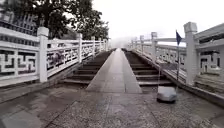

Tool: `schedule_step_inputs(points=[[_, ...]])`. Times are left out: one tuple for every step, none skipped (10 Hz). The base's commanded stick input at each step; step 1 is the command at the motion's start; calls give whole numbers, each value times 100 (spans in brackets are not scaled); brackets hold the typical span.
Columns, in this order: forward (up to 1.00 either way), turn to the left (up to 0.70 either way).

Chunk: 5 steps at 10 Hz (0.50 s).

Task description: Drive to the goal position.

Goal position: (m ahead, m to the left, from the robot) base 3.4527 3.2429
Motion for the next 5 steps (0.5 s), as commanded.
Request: schedule_step_inputs(points=[[3, 1], [3, 1], [3, 1], [3, 1], [3, 1]])
